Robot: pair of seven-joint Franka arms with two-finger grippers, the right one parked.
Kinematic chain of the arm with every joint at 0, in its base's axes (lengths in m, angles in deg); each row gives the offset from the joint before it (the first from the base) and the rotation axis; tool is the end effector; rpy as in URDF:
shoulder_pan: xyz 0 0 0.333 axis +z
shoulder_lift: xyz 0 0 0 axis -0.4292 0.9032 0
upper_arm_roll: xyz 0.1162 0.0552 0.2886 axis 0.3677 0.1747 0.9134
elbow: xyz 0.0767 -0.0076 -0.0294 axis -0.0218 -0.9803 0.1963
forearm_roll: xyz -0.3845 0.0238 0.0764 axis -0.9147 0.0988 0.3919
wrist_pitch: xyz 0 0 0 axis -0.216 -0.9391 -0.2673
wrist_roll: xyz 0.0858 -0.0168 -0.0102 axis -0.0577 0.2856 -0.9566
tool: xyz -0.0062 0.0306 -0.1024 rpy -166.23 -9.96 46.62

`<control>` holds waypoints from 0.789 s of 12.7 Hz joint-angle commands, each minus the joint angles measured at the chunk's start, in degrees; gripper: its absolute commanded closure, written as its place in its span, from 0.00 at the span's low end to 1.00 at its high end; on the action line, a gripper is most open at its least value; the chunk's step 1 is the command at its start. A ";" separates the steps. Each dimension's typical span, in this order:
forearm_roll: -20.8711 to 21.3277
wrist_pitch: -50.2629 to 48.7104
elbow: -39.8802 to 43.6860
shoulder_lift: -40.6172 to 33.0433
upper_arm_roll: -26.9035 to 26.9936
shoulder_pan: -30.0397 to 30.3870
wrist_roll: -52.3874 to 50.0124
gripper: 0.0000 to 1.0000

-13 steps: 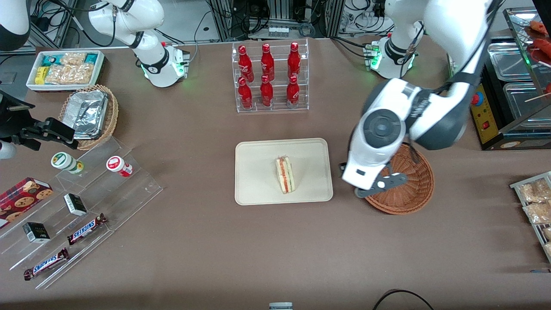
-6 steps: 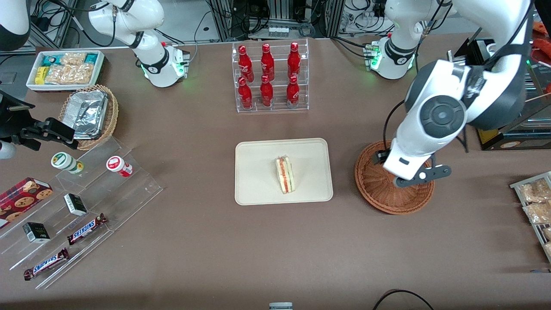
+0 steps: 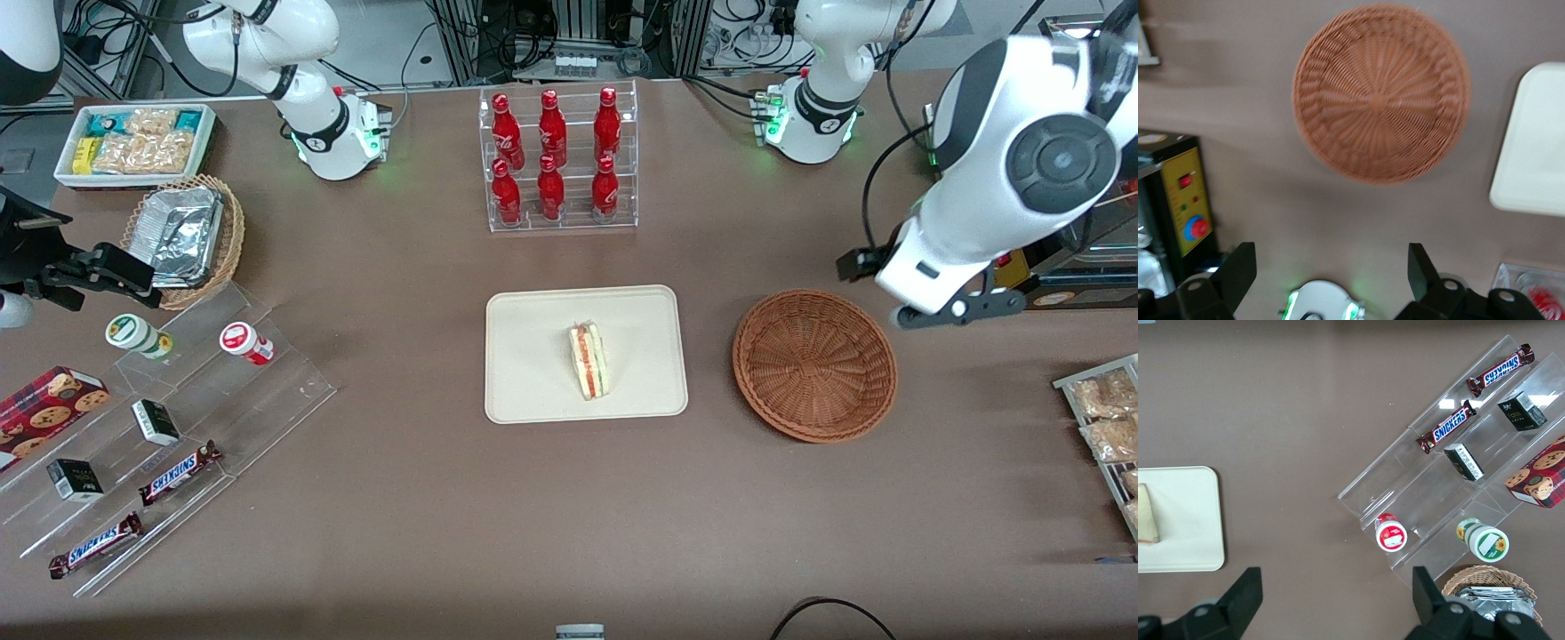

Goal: Place sandwich from basket to tray

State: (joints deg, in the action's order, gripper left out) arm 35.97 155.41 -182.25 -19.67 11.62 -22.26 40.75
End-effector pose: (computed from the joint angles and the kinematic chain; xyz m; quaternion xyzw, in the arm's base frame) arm 0.5402 -0.1157 0.5392 -0.9881 -0.0417 0.1206 0.0857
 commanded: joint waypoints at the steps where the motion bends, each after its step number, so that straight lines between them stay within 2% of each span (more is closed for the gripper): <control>1: -1.22 -2.69 -2.11 -4.70 5.67 -1.04 5.88 0.00; 3: -1.92 -5.68 -0.36 -5.94 9.80 -1.04 8.60 0.00; 5: -8.13 -8.40 2.53 -5.94 14.89 -1.04 11.16 0.00; 6: -8.95 -9.20 3.25 -6.29 16.40 -1.04 11.87 0.00; 10: -6.95 -7.81 3.43 -6.90 17.47 -1.04 12.66 0.00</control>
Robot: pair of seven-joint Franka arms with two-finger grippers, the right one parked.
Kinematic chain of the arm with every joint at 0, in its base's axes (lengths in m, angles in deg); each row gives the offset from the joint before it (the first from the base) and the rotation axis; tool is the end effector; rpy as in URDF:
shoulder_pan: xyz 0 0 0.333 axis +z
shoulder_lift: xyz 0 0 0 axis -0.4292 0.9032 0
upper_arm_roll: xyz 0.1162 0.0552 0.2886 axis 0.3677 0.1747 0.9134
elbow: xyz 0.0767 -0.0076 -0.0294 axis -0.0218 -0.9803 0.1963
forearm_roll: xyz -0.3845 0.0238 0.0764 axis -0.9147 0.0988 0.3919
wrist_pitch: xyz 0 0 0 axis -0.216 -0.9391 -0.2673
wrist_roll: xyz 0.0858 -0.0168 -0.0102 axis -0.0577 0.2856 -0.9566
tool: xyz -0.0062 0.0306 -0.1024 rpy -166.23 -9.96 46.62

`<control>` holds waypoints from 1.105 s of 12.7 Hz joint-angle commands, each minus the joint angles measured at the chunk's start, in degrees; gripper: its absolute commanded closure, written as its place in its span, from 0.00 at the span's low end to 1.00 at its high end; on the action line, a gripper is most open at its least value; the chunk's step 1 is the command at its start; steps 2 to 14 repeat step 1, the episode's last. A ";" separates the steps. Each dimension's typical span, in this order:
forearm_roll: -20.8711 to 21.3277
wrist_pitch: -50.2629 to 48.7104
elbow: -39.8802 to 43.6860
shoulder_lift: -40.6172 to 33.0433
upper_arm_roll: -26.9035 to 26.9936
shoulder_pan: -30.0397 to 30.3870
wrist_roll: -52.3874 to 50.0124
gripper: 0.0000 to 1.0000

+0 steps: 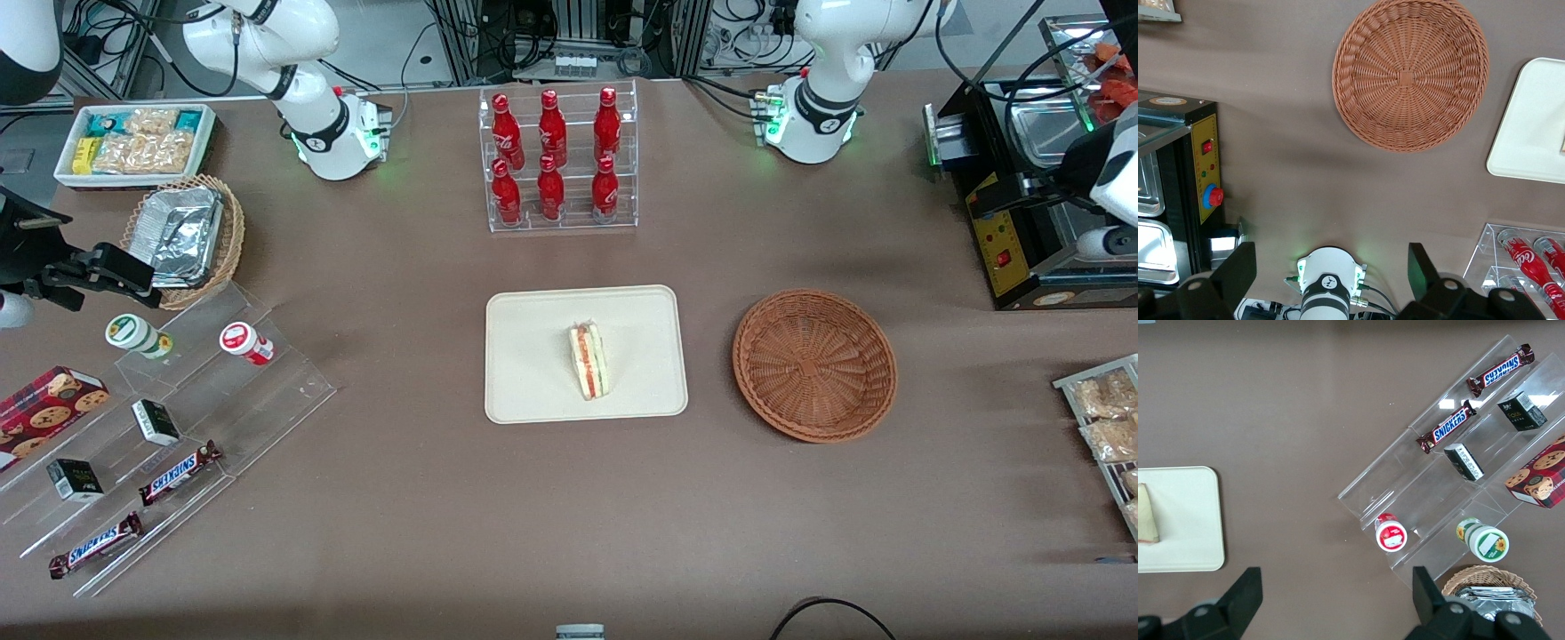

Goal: Place sandwich from basket to tray

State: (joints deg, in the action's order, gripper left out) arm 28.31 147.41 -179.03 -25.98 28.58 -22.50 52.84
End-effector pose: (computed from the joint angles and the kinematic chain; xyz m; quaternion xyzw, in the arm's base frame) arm 0.5119 0.0218 0.6128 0.9882 0.0825 -0.1290 0.0028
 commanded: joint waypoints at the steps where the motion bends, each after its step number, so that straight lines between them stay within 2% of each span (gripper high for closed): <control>1: 2.03 1.59 0.12 -0.50 0.25 -0.81 0.49 0.00; 14: 2.03 1.59 0.12 -0.50 0.25 -0.81 0.49 0.00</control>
